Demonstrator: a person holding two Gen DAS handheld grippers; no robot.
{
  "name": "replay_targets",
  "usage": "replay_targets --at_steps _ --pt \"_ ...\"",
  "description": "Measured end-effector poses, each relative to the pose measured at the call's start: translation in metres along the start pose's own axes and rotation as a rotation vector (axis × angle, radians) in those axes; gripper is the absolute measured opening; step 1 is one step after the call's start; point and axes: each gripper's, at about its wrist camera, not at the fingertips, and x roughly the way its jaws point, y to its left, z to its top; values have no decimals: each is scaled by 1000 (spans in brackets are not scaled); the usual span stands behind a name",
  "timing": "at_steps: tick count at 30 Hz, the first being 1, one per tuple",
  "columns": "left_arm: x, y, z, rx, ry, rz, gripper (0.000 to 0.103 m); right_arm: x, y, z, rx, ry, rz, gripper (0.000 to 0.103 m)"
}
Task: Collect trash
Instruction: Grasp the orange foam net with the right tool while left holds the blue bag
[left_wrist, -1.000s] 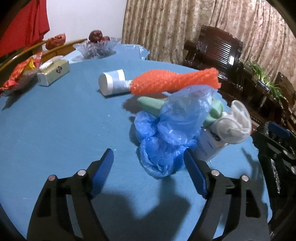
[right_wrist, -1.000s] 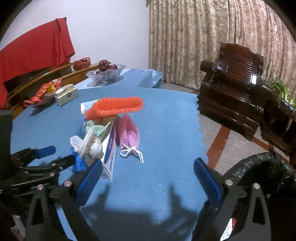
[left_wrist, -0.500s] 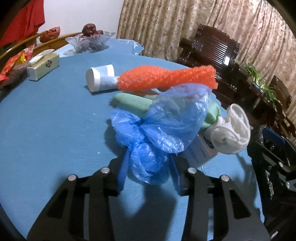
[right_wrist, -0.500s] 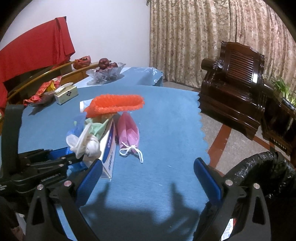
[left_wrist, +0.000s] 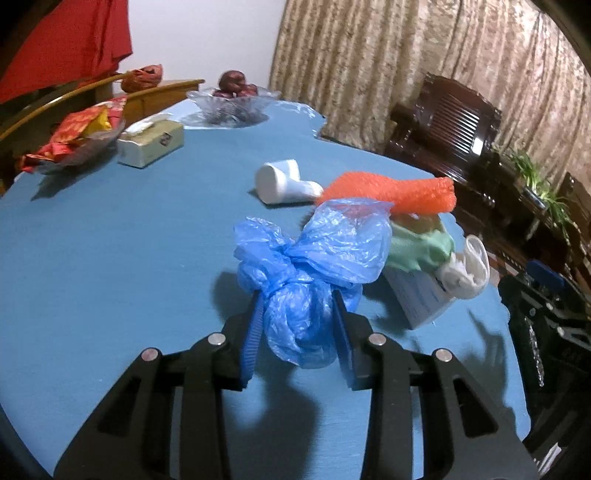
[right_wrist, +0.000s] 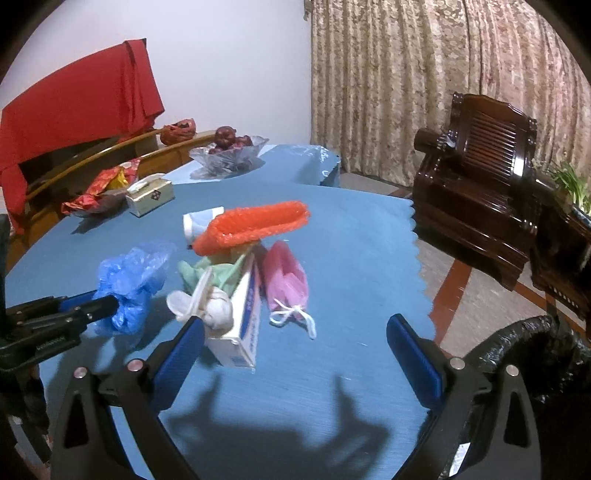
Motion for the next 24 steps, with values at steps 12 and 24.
replay_targets --at_steps 12,24 --pt "-5 15 5 -20 -19 28 34 8 27 11 -24 -3 42 96" --pt "-7 34 2 -45 -23 78 34 26 37 4 -29 47 39 96"
